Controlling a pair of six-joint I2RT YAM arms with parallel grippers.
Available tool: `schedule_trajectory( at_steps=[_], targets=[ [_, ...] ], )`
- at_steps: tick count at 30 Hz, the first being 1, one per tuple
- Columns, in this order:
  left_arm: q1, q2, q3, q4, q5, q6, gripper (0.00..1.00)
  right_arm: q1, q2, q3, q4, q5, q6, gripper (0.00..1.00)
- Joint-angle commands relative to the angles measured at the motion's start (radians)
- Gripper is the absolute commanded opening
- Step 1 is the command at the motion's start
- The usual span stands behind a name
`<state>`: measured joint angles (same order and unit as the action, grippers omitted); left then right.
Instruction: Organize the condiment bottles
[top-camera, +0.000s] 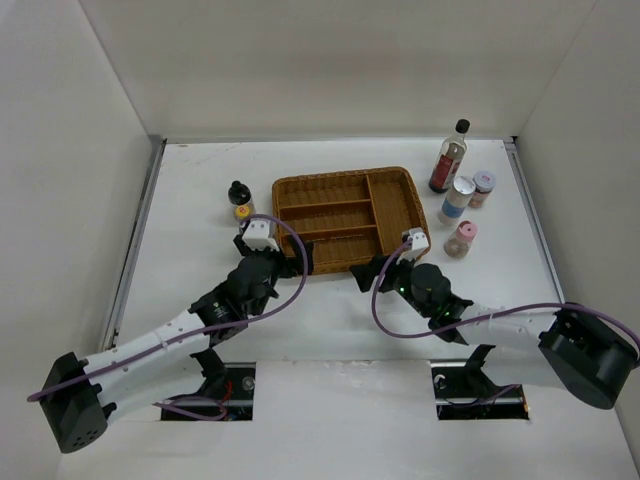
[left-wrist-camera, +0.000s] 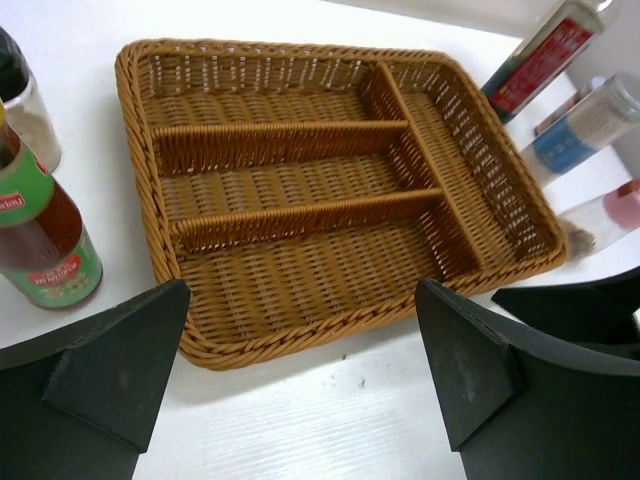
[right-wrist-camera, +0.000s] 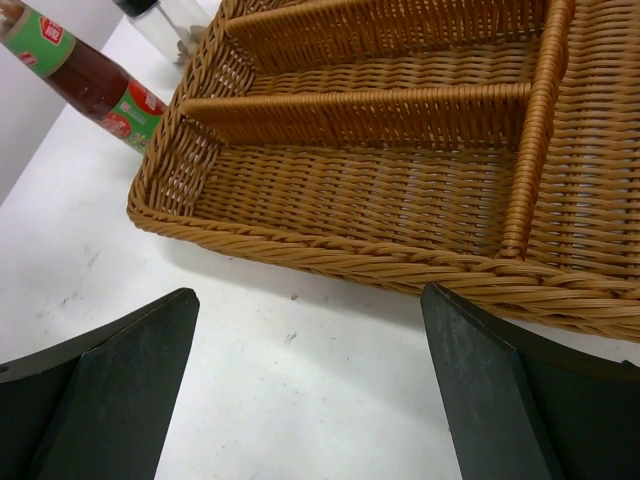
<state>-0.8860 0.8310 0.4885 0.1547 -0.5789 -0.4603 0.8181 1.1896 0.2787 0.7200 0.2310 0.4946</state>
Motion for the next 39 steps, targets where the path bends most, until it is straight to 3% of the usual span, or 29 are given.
schedule_trajectory(
  at_steps=[1,11,15,16,18,19,20,21,23,24,26,29,39],
  targets=[
    [0.000,-0.007,-0.008,0.031,0.014,-0.012,1.00,-0.007,-0.012,-0.004,0.067,0.005,0.009,1.00],
    [0.058,-0.073,-0.016,0.051,-0.050,0.032,1.00,-0.007,-0.015,-0.009,0.076,0.010,0.018,1.00],
    [0.132,-0.122,-0.041,0.167,-0.007,0.048,0.98,-0.006,0.022,0.013,0.062,-0.013,0.019,1.00],
    [0.155,-0.125,-0.033,0.183,0.026,0.052,0.82,-0.006,0.031,0.020,0.062,-0.039,0.019,0.93],
    [0.193,-0.132,0.004,0.158,0.074,0.069,0.35,-0.006,0.035,0.027,0.059,-0.065,0.018,0.39],
    [0.207,-0.139,0.025,0.122,0.077,0.074,0.28,-0.006,0.025,0.027,0.049,-0.068,0.019,0.24],
    [0.218,-0.142,0.044,0.085,0.074,0.077,0.27,-0.006,0.013,0.028,0.036,-0.071,0.019,0.18],
    [0.235,-0.144,0.059,0.053,0.058,0.080,0.29,-0.003,0.005,0.028,0.030,-0.065,0.016,0.19],
    [0.264,-0.142,0.087,0.002,0.013,0.080,0.51,-0.001,0.007,0.027,0.038,-0.061,0.015,0.31],
    [0.278,-0.135,0.105,-0.027,-0.008,0.080,0.64,-0.001,0.011,0.027,0.047,-0.061,0.015,0.44],
    [0.307,-0.103,0.149,-0.093,-0.038,0.080,0.80,0.000,0.021,0.027,0.059,-0.067,0.015,0.69],
    [0.348,-0.014,0.200,-0.145,-0.033,0.074,0.84,0.009,0.022,0.027,0.062,-0.068,0.012,0.82],
    [0.397,0.220,0.300,-0.230,0.014,0.081,0.79,0.020,0.041,0.036,0.055,-0.078,0.007,0.85]
  ],
)
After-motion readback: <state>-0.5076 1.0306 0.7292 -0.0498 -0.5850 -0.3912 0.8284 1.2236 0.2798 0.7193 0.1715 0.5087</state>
